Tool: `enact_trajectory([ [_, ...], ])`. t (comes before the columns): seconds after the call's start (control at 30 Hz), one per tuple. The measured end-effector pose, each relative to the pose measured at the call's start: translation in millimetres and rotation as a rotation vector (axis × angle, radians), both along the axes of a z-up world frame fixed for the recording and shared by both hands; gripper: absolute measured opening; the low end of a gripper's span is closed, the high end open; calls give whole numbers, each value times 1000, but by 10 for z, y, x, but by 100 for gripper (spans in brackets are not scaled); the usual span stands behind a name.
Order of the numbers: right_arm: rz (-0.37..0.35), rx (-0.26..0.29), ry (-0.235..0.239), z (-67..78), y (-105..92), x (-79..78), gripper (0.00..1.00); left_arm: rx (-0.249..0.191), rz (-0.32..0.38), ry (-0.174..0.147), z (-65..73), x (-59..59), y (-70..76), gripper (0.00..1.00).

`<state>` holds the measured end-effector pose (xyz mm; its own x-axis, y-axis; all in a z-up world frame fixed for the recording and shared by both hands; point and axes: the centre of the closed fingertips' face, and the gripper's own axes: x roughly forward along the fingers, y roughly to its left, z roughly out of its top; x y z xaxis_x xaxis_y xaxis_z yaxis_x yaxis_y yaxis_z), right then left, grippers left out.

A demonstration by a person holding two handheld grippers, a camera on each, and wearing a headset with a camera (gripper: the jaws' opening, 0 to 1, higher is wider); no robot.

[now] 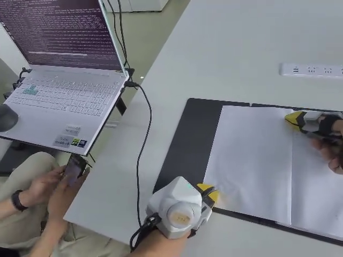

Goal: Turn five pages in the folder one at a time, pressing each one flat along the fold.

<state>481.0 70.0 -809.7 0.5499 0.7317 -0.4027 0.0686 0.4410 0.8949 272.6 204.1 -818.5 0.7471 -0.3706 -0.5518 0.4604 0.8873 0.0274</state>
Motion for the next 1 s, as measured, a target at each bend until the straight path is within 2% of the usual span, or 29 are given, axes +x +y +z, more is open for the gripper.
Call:
enact_trajectory([
  [0.5, 49, 56, 29, 8, -53, -552, 0, 4, 0, -10, -1, -2, -6, 3],
  [0.67, 66, 87, 38, 31, -46, -800, 0, 7, 0, -10, 4, -5, -8, 3],
  [0.77, 62, 101, 44, 38, -71, -873, 0, 7, -1, -10, 6, -7, -7, 3],
  [0.87, 113, 98, 55, 36, -40, -1054, 0, 7, 0, -10, 7, -7, -6, 3],
  [1.0, 137, 103, 63, 41, -20, -1241, 0, 10, -1, -9, 5, -6, -5, 3],
])
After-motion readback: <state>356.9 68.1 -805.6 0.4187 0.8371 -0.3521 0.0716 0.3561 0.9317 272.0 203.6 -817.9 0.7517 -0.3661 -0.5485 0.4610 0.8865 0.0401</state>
